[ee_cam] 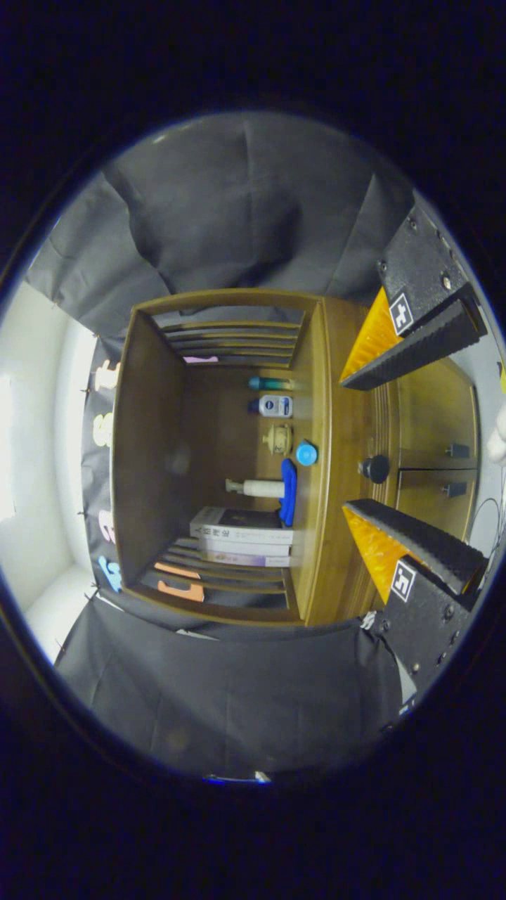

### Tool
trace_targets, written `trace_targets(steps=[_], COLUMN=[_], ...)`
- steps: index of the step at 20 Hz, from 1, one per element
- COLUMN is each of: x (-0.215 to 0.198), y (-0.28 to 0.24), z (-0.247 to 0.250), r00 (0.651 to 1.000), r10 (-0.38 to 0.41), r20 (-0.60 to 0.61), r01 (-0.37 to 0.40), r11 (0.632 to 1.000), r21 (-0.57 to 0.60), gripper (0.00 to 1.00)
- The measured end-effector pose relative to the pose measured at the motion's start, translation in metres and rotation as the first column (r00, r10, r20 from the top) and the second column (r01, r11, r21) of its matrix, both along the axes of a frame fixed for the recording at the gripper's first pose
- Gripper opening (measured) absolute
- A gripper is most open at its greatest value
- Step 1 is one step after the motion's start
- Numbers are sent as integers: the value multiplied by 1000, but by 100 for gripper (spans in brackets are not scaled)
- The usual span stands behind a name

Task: Pull open the drawer, take out the items inside it, and place them on the countertop above the cabinet.

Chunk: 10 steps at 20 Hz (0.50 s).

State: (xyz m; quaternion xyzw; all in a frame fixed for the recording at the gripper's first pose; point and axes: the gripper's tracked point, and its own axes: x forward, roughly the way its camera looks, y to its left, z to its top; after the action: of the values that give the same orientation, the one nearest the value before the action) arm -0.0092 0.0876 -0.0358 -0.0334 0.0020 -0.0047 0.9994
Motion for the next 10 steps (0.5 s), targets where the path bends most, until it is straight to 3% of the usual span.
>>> trace_targets(steps=[4,10], x=[-17,-9], y=[1,-1], z=[1,-6], r00=[1000,1000], r10=[0,3], r20=[-9,-27], r01=[0,-2], r11=[1000,999], r21=[19,36], gripper=[100,100])
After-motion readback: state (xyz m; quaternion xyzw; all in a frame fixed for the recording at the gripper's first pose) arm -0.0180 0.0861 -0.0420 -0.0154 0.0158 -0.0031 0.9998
